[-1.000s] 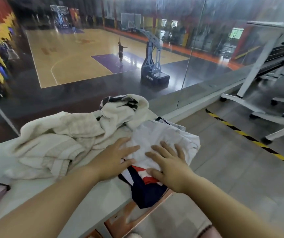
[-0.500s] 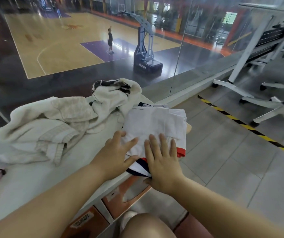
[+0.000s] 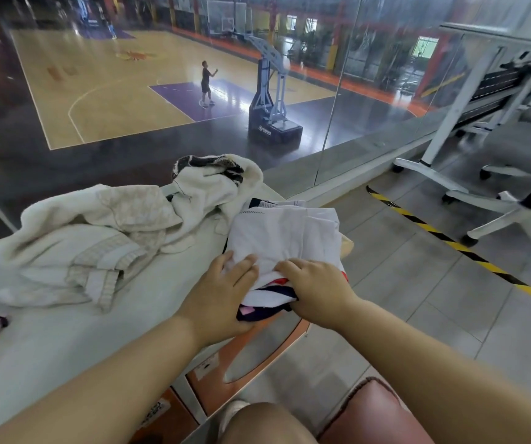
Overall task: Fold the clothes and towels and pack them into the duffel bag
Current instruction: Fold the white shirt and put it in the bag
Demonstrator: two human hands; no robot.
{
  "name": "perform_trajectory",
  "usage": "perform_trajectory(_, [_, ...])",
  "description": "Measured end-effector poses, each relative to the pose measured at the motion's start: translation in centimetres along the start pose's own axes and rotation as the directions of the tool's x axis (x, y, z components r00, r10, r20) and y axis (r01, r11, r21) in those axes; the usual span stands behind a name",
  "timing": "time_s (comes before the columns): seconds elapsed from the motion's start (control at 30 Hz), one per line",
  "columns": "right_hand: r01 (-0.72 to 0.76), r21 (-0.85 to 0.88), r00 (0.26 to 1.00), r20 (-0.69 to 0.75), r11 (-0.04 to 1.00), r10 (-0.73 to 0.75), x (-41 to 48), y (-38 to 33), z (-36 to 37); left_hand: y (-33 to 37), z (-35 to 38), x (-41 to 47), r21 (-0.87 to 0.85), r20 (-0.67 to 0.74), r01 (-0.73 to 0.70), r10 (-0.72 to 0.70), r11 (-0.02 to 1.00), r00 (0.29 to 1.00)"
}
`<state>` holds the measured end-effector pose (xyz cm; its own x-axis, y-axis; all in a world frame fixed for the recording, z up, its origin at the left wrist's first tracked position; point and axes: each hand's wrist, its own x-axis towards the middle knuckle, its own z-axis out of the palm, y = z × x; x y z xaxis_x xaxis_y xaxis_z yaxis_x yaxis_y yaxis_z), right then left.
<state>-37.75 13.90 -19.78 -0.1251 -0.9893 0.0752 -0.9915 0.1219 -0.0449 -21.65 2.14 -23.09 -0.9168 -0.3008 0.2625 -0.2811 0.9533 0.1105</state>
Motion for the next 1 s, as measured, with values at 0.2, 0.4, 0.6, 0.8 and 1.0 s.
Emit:
perform_trajectory(0.2, [0.014, 0.078, 0.999, 0.030, 0.997, -0.016, -0.5, 0.6, -1.6, 0.0, -0.6, 0.2, 0.008, -0.009, -0.021, 0.022, 1.000, 1.000])
perform_trajectory(0.4, [-0.010, 0.101, 1.000, -0.013, 0.995, 0.012, -1.7, -0.3, -1.0, 0.5, -2.2, 1.6, 0.147, 0.044, -0.044, 0.037, 0.988, 0.998])
perform_trajectory(0.6, [-0.214, -0.125, 0.970, -0.141, 0.969, 0.196, -4.3, -3.9, 1.4, 1.4, -3.7, 2.1, 0.032, 0.053, 0.006, -0.008, 0.999, 0.999])
perform_trajectory(0.8, [-0.157, -0.046, 0.941, -0.310, 0.987, 0.135, -3.4, -3.5, 1.5, 2.2, -6.1, 1.1, -0.030, 0.198, 0.079, -0.072, 0.996, 0.977])
perform_trajectory(1.0, [0.067, 0.054, 0.996, 0.058, 0.996, -0.070, -2.1, -2.6, -4.7, 1.4, -8.3, -0.3, -0.094, 0.309, 0.184, -0.147, 0.978, 0.940])
